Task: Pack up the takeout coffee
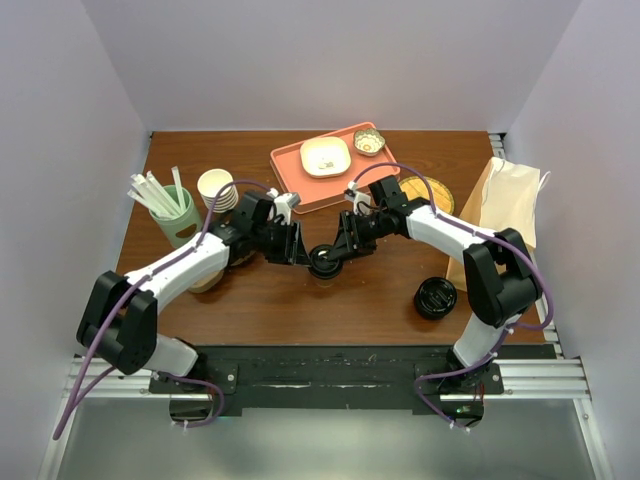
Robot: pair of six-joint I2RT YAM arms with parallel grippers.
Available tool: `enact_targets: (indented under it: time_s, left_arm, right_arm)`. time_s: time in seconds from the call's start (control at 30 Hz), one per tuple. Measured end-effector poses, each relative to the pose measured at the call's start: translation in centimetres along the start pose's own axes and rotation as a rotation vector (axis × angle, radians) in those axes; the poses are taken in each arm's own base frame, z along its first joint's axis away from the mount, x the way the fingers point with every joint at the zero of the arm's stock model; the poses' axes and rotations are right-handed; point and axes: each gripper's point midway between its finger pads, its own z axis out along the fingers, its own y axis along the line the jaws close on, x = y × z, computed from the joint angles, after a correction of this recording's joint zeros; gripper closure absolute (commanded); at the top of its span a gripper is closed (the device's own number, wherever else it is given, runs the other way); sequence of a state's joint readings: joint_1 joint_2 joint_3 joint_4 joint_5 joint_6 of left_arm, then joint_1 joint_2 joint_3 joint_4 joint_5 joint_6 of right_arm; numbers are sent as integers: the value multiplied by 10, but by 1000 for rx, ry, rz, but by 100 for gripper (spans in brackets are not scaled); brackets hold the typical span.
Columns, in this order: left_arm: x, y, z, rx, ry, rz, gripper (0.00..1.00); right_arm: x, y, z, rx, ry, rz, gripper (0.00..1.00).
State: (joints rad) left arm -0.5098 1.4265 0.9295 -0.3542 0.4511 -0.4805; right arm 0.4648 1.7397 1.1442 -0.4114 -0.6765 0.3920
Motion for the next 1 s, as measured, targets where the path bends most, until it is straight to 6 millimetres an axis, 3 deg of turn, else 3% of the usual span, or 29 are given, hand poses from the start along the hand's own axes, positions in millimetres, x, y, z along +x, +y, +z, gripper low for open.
enact_targets:
  time_s: [0.33, 1.0]
  left_arm:
    - [8, 9, 10, -9, 22, -7, 66]
    - [14, 15, 17, -79, -32, -72, 67]
  right_arm:
    - [0, 0, 0, -1, 2, 1, 55]
    - [4, -2, 4, -58, -7, -1, 59]
